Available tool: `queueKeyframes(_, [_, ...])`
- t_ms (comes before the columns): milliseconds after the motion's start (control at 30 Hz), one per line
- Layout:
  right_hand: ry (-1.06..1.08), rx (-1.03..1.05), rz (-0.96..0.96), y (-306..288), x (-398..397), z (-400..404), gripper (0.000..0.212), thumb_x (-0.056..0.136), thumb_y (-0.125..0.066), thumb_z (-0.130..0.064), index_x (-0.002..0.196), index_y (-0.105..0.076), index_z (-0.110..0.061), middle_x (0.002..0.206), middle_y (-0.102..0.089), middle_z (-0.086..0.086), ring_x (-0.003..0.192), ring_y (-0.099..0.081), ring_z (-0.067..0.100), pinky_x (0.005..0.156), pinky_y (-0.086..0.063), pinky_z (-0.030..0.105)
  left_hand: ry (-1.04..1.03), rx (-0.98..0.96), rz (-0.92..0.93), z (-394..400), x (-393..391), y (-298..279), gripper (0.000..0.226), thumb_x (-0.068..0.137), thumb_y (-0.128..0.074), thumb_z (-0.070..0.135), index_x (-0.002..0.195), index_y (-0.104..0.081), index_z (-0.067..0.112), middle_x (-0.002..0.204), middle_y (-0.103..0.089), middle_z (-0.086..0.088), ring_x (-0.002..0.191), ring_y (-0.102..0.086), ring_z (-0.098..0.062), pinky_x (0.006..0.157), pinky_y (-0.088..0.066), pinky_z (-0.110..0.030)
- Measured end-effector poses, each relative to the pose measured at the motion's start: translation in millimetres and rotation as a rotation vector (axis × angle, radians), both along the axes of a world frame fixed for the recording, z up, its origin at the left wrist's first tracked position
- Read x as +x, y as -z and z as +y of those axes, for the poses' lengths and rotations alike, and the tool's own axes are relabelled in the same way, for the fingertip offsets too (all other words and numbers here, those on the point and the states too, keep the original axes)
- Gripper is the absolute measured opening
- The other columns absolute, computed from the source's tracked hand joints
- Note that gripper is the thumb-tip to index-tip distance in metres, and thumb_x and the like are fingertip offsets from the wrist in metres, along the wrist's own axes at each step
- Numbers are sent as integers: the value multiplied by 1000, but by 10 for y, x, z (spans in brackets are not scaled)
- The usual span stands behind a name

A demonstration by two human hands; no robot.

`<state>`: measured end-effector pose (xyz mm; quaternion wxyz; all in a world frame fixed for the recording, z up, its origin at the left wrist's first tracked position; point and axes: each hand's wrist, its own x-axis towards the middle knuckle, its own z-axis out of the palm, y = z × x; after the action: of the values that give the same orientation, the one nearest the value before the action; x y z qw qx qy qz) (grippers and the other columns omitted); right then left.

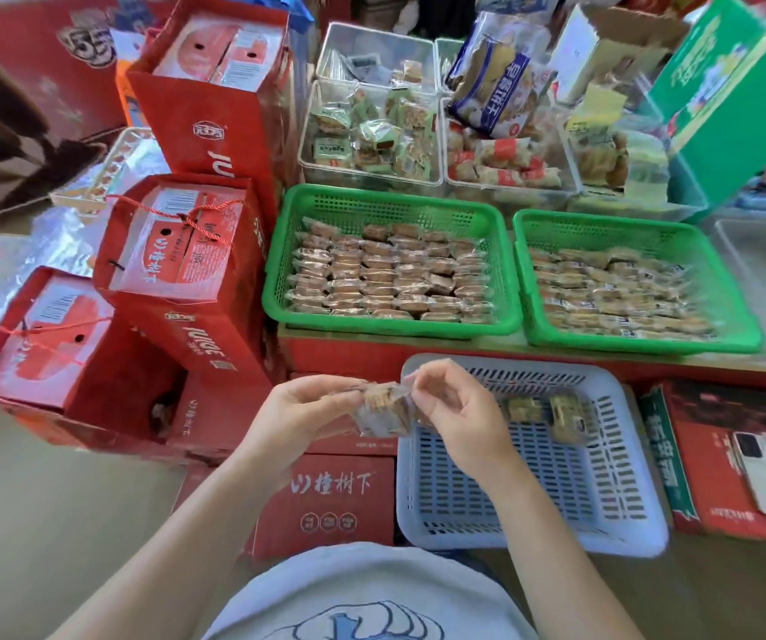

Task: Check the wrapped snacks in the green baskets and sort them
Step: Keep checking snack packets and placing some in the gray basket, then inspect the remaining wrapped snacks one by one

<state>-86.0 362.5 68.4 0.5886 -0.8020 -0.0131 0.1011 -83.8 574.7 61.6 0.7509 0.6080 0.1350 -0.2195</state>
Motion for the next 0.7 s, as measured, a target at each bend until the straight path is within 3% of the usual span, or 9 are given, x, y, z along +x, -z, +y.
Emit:
queueKeyframes(100, [11, 120, 99, 89, -25, -136, 9, 102, -56, -15, 94, -57, -19, 106, -69, 2, 105, -65, 19, 95, -53, 40, -23, -23, 32, -168, 13, 7, 20, 73, -78, 19, 91, -81, 10, 100, -76, -18, 95, -75, -30, 81, -61, -38])
queueKeyframes(200, [65, 215, 242, 188, 2, -257, 9, 102, -52, -25, 95, -52, -19, 96, -64, 19, 89, -63, 26, 86, -52, 52, -51, 46, 86, -405, 71, 20, 14, 77, -78, 17, 89, -79, 11, 93, -77, -17, 87, -74, -27, 71, -61, -36])
queueKeyframes(300, [132, 202, 334, 292, 44, -389, 14, 106, -44, -18, 93, -47, -16, 86, -61, 2, 80, -60, 7, 70, -49, 26, -45, 132, 133, -662, 140, 94, 5, 88, -75, 14, 90, -77, 10, 88, -77, -15, 79, -73, -25, 66, -59, -35])
queueKeyframes(433, [138, 271, 422, 484, 151, -653, 14, 106, -46, -27, 97, -47, -17, 98, -62, 7, 84, -58, 13, 74, -47, 28, -55, 205, 150, -943, 271, 183, 7, 92, -72, 11, 93, -75, 5, 85, -76, -16, 75, -72, -25, 63, -59, -32])
queueKeyframes(533, [12, 261, 521, 635, 205, -855, 33, 96, -61, -45, 113, -50, -19, 100, -68, -2, 84, -65, 5, 68, -50, 22, -76, 263, 123, -1139, 370, 241, 8, 93, -71, 10, 94, -75, 3, 83, -76, -15, 73, -73, -23, 62, -60, -31])
queueKeyframes(600, [-20, 184, 543, 833, 229, -970, 40, 90, -70, -49, 117, -55, -23, 108, -70, -1, 92, -68, 12, 67, -54, 27, -30, 390, 54, -1280, 459, 306, 12, 96, -68, 13, 102, -76, 7, 87, -78, -6, 81, -74, -19, 70, -61, -30])
queueKeyframes(667, [113, 159, 563, 1050, 279, -1072, 37, 90, -69, -47, 117, -59, -23, 113, -69, 2, 90, -67, 17, 62, -51, 27, 68, 682, -120, -1348, 578, 455, 26, 99, -62, 19, 124, -69, 18, 120, -71, 8, 108, -66, -9, 90, -55, -24])
queueKeyframes(700, [221, 159, 587, 1166, 316, -1116, 38, 92, -68, -46, 119, -58, -21, 115, -68, 2, 86, -67, 17, 59, -49, 26, 141, 885, -229, -1340, 651, 573, 39, 100, -60, 22, 139, -59, 21, 139, -56, 12, 129, -53, -8, 105, -45, -26])
